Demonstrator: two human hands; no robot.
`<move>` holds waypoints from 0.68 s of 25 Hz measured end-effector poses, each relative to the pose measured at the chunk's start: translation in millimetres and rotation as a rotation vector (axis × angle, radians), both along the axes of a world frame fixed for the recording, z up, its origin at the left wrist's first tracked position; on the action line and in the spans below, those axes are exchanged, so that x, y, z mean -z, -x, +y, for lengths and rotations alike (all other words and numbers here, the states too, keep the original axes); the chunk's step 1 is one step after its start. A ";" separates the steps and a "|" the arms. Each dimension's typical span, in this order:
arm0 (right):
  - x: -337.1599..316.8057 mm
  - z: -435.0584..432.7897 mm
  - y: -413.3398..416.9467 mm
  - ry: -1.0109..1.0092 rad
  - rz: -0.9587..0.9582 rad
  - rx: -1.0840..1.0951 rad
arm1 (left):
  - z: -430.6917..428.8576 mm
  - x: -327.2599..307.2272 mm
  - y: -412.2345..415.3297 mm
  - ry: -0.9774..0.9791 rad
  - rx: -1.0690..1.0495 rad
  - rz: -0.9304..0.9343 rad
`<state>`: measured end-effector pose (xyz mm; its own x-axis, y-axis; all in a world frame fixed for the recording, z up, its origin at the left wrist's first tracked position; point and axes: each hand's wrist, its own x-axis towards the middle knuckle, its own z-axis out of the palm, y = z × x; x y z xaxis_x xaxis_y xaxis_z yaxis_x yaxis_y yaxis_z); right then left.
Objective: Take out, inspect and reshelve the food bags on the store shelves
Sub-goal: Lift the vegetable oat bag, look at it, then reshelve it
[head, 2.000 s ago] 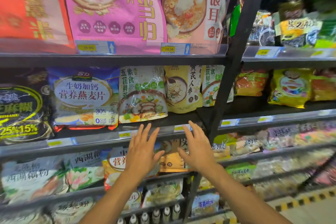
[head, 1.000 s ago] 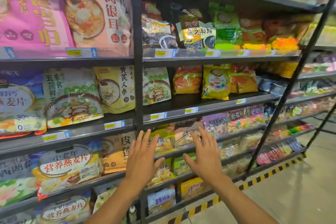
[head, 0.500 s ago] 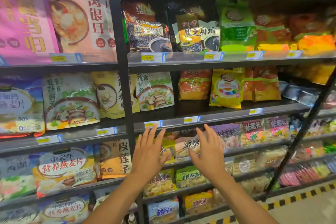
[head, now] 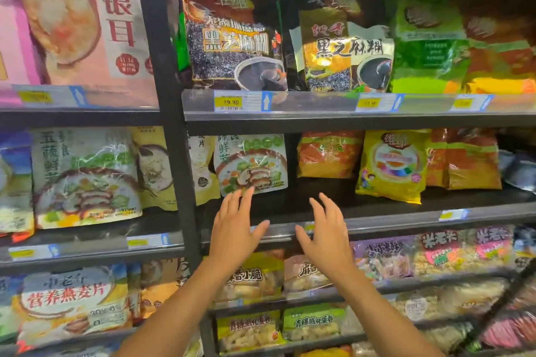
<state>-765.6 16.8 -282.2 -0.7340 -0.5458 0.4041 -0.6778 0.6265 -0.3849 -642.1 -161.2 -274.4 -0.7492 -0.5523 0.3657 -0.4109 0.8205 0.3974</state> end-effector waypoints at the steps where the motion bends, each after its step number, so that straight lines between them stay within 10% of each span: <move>1: -3.3 -8.0 8.7 0.007 -0.031 -0.020 | -6.8 -1.3 7.9 -0.024 -0.031 -0.014; 17: -9.9 -157.9 187.6 0.034 -0.665 -0.171 | -92.8 28.1 93.3 -0.360 -0.387 0.071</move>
<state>-953.2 -141.1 -272.3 -0.7368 -0.6709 -0.0840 -0.3788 0.5125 -0.7706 -735.3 -254.0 -302.5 -0.4465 -0.8831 0.1444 -0.6182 0.4211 0.6637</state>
